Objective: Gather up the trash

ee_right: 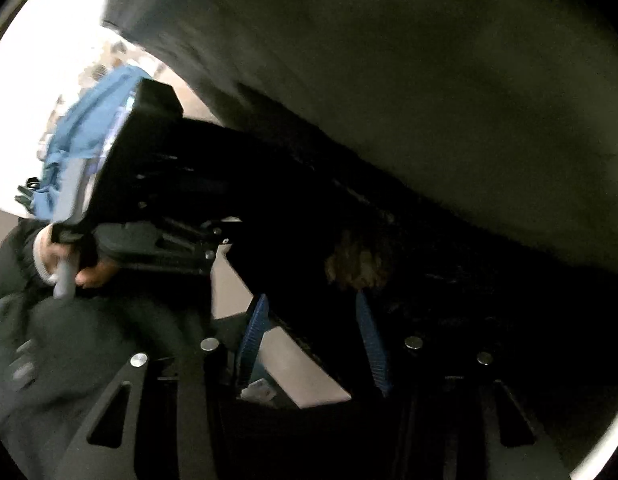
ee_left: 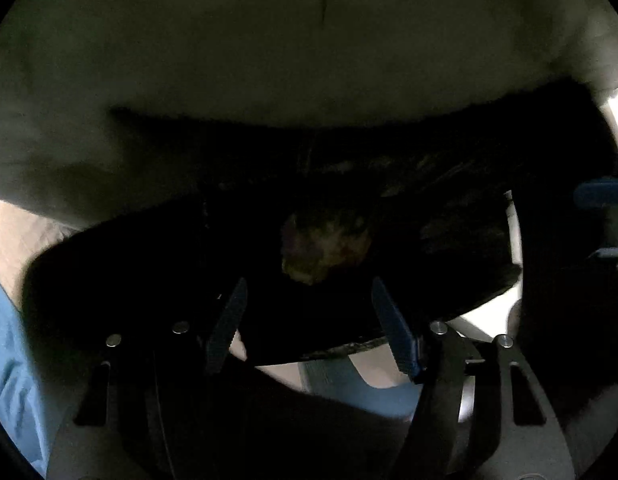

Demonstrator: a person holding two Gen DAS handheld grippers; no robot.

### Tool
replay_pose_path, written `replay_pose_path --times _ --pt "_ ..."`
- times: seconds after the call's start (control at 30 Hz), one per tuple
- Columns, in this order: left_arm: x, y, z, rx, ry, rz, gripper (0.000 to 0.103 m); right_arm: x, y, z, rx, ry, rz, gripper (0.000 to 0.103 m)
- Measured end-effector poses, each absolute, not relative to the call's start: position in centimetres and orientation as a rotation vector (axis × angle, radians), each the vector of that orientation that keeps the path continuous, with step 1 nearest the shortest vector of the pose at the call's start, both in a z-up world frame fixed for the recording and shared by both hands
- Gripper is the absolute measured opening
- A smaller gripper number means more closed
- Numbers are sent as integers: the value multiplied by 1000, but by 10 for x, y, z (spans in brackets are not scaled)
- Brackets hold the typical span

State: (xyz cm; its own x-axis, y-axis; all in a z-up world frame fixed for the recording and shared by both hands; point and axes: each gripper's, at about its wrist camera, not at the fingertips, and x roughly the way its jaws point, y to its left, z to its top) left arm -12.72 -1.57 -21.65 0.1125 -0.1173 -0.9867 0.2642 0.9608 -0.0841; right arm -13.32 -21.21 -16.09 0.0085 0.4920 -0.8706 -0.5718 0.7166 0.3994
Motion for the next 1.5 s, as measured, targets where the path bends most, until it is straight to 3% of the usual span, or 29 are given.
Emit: replay_pose_path --times 0.13,0.23,0.33,0.5,0.6,0.77,1.1,1.5 --pt "-154 13 -109 72 1216 -301 66 -168 -242 -45 -105 1057 911 64" --pt "-160 38 8 34 928 -240 90 -155 -262 34 -79 876 845 73" --pt "-147 47 89 35 676 -134 92 -123 -280 101 -31 642 659 99" --pt "-76 30 169 -23 395 0 95 -51 -284 178 59 302 338 98" --pt "-23 16 169 -71 405 44 96 -6 -277 181 147 260 226 98" --pt "54 -3 119 -86 528 97 96 70 -247 132 194 397 139 98" --pt "83 -7 39 -28 685 90 96 96 -214 47 56 550 75 98" --pt "93 0 20 -32 735 125 96 107 -211 26 62 589 36 98"
